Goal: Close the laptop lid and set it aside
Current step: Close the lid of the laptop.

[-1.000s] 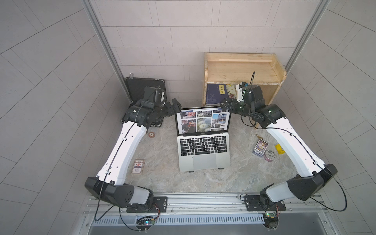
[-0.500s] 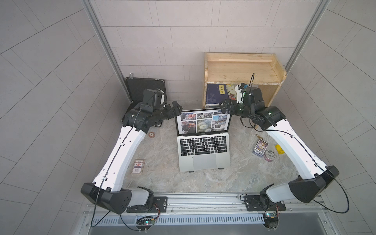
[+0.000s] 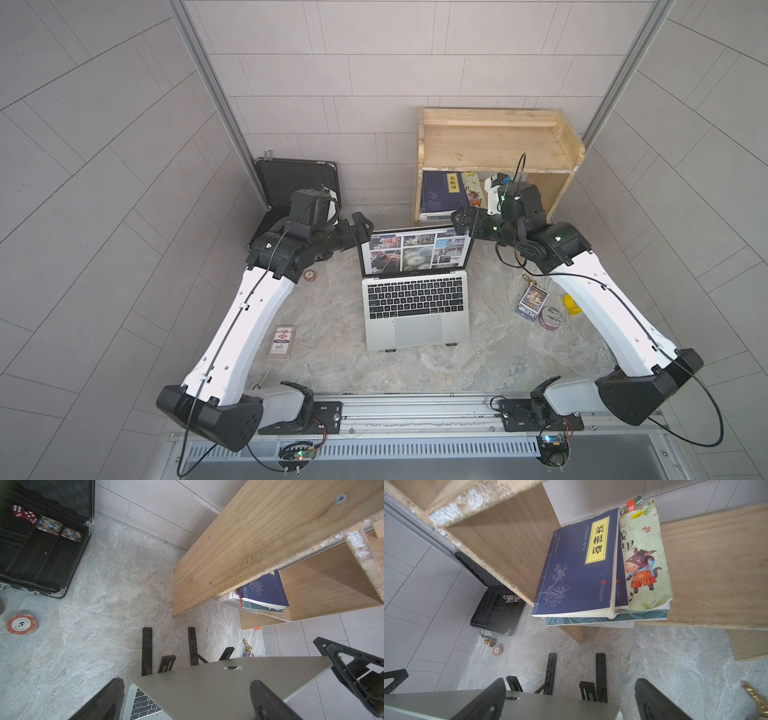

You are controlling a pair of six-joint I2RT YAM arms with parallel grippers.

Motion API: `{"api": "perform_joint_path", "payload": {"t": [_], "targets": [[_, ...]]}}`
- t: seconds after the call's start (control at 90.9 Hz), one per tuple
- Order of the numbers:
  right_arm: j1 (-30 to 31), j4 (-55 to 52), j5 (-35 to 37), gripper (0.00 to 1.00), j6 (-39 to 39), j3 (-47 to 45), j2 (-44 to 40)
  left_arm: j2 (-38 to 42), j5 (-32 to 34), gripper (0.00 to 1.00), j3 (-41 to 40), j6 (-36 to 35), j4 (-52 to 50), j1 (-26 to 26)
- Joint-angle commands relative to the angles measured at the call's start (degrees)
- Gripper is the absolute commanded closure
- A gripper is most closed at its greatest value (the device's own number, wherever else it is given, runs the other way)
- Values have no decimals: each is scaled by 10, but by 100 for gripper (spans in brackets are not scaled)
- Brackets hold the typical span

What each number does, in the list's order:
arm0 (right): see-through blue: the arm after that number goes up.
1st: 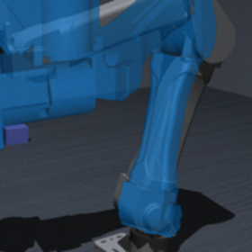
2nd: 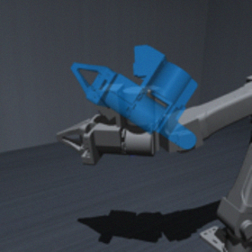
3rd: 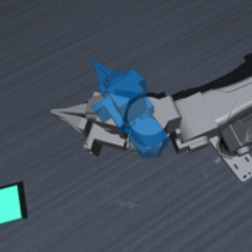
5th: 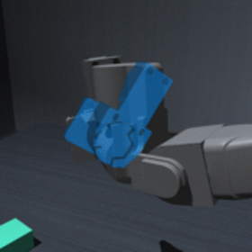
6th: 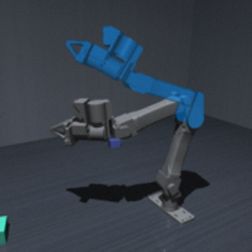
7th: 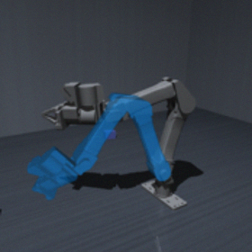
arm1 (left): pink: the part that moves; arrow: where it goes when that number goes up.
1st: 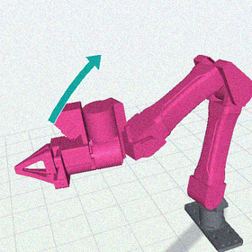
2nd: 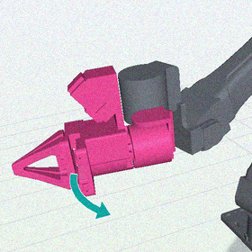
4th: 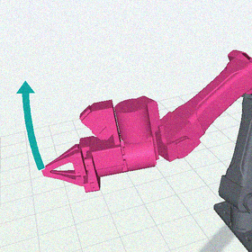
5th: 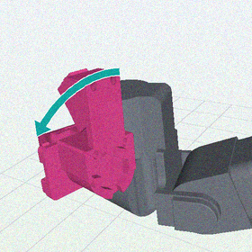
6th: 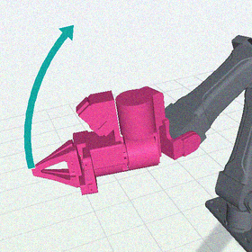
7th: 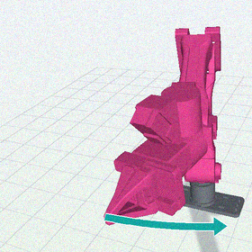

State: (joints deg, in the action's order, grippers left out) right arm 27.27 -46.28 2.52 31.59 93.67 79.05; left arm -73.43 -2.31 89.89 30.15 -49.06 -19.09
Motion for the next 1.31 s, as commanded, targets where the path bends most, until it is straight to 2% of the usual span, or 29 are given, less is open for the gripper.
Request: {"api": "perform_joint_path", "payload": {"t": [0.0,0.66,0.957,1.299], "targets": [[5,-28,14,0,-16,-12,-17,12,-8,5,-19,-8,-43,-11],[20,-28,28,0,-21,-54,-58,56,10,6,-47,-2,-45,-37],[22,-31,32,0,-29,-24,-80,61,23,5,46,-15,-74,-38],[20,-46,58,0,-60,69,-6,-46,51,1,152,-35,-93,-36]]}}
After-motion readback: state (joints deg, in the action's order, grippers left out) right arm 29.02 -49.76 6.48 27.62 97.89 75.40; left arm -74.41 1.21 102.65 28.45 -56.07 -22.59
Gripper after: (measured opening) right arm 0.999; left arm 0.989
